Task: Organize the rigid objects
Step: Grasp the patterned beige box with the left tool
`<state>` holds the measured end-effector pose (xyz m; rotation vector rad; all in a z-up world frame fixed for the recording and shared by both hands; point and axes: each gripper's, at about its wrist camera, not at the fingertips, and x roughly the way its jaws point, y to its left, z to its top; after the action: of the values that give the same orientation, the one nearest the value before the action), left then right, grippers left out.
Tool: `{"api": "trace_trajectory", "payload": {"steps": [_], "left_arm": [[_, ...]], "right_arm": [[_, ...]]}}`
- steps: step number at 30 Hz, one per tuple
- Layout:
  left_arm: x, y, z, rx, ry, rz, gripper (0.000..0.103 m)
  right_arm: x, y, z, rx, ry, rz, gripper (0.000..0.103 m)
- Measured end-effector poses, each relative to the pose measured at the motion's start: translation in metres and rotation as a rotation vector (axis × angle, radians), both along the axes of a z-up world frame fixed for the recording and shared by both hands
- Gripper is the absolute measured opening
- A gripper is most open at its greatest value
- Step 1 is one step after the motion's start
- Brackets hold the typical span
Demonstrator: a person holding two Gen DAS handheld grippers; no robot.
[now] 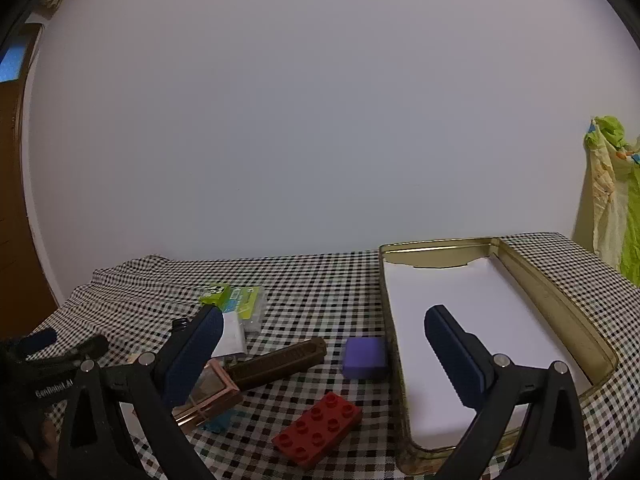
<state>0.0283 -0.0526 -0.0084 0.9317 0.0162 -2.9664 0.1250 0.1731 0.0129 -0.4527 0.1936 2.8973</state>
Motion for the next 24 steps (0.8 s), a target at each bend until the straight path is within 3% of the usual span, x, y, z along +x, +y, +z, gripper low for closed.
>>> {"api": "trace_trajectory", "payload": {"steps": [6, 12, 14, 17, 20, 21, 23, 24], "left_arm": [[0.007, 0.011, -0.004, -0.006, -0.038, -0.086, 0.103], [-0.003, 0.024, -0.013, -0.084, -0.081, -0.101, 0.098], [-0.004, 0.023, -0.015, -0.07, -0.091, -0.113, 0.097], [-0.012, 0.026, -0.022, -0.093, -0.135, -0.108, 0.09], [-0.023, 0.026, -0.032, -0.068, -0.197, -0.138, 0.082], [-0.028, 0.024, -0.035, -0.037, -0.222, -0.146, 0.073], [-0.033, 0.021, -0.038, 0.003, -0.251, -0.158, 0.064], [-0.036, 0.02, -0.04, 0.021, -0.266, -0.162, 0.052]], "right_arm": [[-0.004, -0.01, 0.001, -0.029, -0.032, 0.064, 0.102], [0.005, -0.015, 0.002, -0.019, -0.013, 0.057, 0.102], [-0.005, -0.011, 0.001, -0.03, -0.014, 0.049, 0.101], [-0.012, -0.006, 0.001, -0.057, -0.026, 0.058, 0.099], [-0.015, 0.002, -0.002, -0.08, -0.039, 0.073, 0.089], [-0.018, 0.007, -0.003, -0.086, -0.046, 0.081, 0.085], [-0.021, 0.007, -0.004, -0.101, -0.061, 0.086, 0.084], [-0.022, 0.007, -0.004, -0.108, -0.065, 0.089, 0.084]]}}
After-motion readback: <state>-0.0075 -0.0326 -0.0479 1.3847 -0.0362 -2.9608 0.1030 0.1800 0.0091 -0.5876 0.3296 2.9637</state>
